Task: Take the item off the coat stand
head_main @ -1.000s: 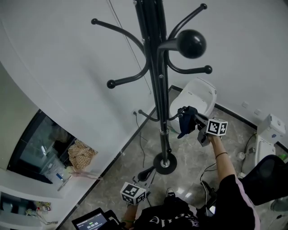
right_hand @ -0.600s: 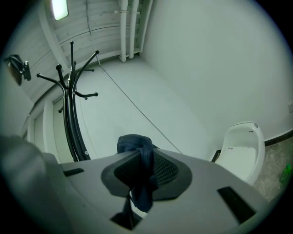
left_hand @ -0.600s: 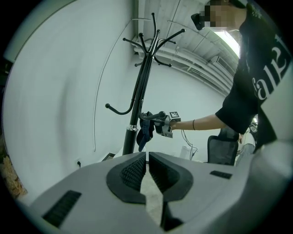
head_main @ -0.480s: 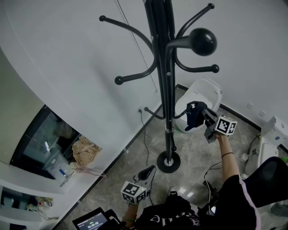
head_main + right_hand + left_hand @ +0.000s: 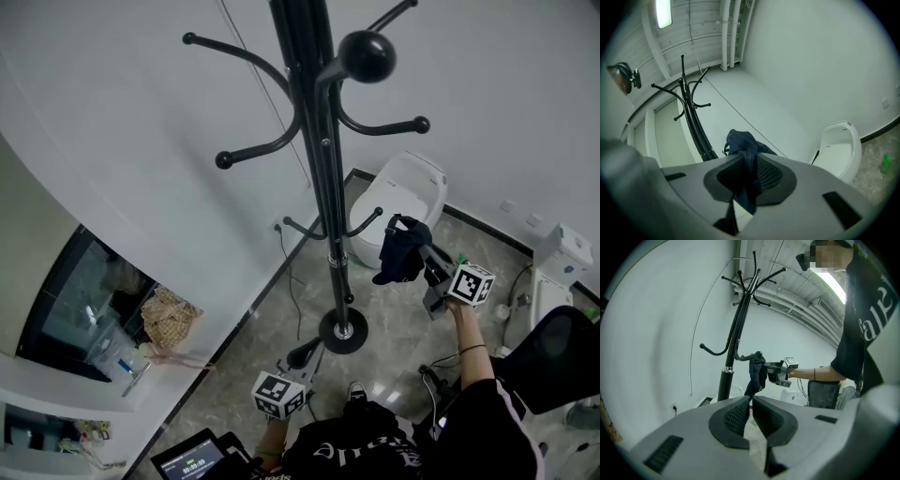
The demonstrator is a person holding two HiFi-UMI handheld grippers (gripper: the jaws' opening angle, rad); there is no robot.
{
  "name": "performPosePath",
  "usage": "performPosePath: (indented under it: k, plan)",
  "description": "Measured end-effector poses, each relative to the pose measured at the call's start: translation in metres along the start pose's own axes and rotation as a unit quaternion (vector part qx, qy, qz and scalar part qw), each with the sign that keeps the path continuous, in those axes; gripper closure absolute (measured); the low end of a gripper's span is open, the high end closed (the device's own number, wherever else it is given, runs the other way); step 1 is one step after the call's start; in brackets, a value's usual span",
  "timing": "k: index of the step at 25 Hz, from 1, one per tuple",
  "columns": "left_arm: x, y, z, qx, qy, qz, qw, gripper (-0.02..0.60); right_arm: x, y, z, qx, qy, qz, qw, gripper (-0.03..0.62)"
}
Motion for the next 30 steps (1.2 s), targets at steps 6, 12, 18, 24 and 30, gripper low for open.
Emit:
performPosePath:
  k: [6, 12, 18, 24, 30]
  plan:
    - [-0.019, -0.002, 0.000, 0.006, 0.004, 0.003, 1.0000, 0.575, 0.005, 0.014, 0.029, 0.029, 0.005, 0.006, 1.000, 0.528]
    - [0.020, 0.044, -0.018, -0.001, -0.007, -0.006, 1.0000, 0.575, 0.071, 0.050, 0.096, 0.043, 0.022, -0.002, 0.999, 0.528]
    - [0.044, 0.085, -0.032, -0.007, -0.005, -0.014, 0.9999, 0.575, 0.135, 0.074, 0.148, 0.057, 0.012, 0.004, 0.998, 0.528]
    - [0.079, 0.131, -0.057, -0.009, -0.004, -0.017, 0.9998, 0.575, 0.197, 0.112, 0.199, 0.049, -0.021, 0.000, 0.999, 0.528]
    - [0.115, 0.172, -0.087, 0.007, -0.002, -0.015, 0.9999, 0.575, 0.249, 0.152, 0.249, 0.059, -0.023, 0.011, 0.998, 0.528]
Point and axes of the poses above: the fingertips, and each gripper's own axes: y backward along the fingers, z to its left, x out of its underside, the point moved 9 cm from there along y, backward along the fingers, and after that the axes turned 12 degrees about z, right-handed, at the moved point
